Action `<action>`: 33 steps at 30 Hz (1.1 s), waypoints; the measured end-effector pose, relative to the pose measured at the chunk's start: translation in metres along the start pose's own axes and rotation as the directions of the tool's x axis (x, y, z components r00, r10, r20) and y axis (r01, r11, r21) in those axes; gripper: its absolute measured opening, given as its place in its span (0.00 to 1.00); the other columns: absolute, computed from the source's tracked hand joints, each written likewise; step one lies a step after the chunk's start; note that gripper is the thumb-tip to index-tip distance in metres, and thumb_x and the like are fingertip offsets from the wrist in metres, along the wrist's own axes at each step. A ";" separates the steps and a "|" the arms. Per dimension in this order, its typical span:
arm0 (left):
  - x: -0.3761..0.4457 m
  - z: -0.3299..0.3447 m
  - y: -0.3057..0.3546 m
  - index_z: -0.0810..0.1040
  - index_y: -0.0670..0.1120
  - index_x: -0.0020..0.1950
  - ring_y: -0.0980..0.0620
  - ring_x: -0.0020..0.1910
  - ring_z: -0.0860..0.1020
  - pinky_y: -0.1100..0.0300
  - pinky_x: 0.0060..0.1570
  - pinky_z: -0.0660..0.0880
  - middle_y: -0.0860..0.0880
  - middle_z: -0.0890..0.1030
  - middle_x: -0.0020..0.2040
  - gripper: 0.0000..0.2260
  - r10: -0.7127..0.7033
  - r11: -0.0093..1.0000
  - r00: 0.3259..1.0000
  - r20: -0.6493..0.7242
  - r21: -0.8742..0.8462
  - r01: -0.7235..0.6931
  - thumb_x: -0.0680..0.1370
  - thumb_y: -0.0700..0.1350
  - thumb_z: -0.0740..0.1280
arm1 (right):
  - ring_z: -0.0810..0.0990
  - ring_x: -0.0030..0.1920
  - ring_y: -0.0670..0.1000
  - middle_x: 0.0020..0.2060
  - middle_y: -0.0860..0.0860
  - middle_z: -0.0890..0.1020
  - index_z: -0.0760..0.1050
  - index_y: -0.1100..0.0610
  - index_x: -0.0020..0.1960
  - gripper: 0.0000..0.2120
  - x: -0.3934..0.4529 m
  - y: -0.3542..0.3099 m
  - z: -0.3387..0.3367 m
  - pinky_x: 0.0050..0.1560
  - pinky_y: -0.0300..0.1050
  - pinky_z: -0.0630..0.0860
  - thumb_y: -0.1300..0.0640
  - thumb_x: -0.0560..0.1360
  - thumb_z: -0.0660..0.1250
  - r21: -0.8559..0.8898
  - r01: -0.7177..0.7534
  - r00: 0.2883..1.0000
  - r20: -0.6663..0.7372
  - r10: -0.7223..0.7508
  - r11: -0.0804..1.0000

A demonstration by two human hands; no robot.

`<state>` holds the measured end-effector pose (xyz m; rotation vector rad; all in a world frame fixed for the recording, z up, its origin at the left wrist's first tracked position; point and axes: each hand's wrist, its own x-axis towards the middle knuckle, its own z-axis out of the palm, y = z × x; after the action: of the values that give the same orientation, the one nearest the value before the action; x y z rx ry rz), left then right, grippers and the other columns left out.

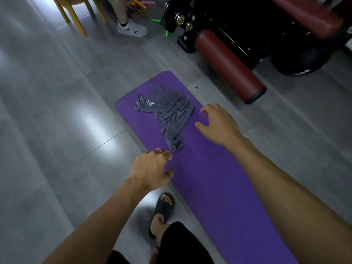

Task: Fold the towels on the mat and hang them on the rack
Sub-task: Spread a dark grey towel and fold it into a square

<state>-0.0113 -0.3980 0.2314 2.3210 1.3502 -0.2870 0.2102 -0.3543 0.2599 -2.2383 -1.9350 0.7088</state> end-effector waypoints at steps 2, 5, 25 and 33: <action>0.039 0.010 -0.030 0.72 0.54 0.62 0.49 0.51 0.80 0.55 0.48 0.78 0.53 0.79 0.55 0.16 0.022 1.000 0.999 0.039 0.019 -0.023 0.77 0.58 0.61 | 0.74 0.61 0.56 0.62 0.56 0.73 0.69 0.56 0.67 0.23 0.049 0.004 0.022 0.60 0.54 0.73 0.47 0.76 0.67 0.026 -0.041 0.999 -0.003 0.041 0.999; 0.094 0.032 -0.074 0.71 0.52 0.63 0.51 0.51 0.79 0.57 0.47 0.77 0.52 0.77 0.55 0.16 0.086 0.993 0.994 0.073 0.073 -0.091 0.78 0.57 0.60 | 0.74 0.61 0.56 0.61 0.55 0.74 0.70 0.56 0.67 0.22 0.113 0.012 0.069 0.60 0.53 0.73 0.48 0.76 0.67 0.079 -0.097 0.995 0.006 0.096 0.992; 0.502 0.389 -0.275 0.63 0.48 0.72 0.40 0.62 0.74 0.47 0.57 0.76 0.42 0.73 0.65 0.39 0.729 0.583 0.647 0.224 0.293 -0.758 0.66 0.50 0.77 | 0.77 0.58 0.55 0.56 0.51 0.79 0.71 0.53 0.65 0.36 0.322 0.179 0.527 0.56 0.48 0.75 0.33 0.65 0.72 0.181 -0.439 0.877 0.298 0.376 0.880; 0.544 0.384 -0.211 0.71 0.46 0.60 0.46 0.57 0.77 0.55 0.52 0.71 0.47 0.78 0.54 0.15 0.792 0.533 0.558 0.248 0.165 -0.830 0.80 0.55 0.61 | 0.76 0.44 0.49 0.42 0.50 0.79 0.74 0.51 0.50 0.03 0.293 0.219 0.503 0.44 0.42 0.72 0.54 0.77 0.67 0.526 -0.447 0.887 0.158 0.434 0.724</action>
<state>0.0953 -0.0673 -0.3743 2.7957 0.0191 -0.3243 0.2311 -0.2273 -0.3489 -2.2886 -0.9800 1.1733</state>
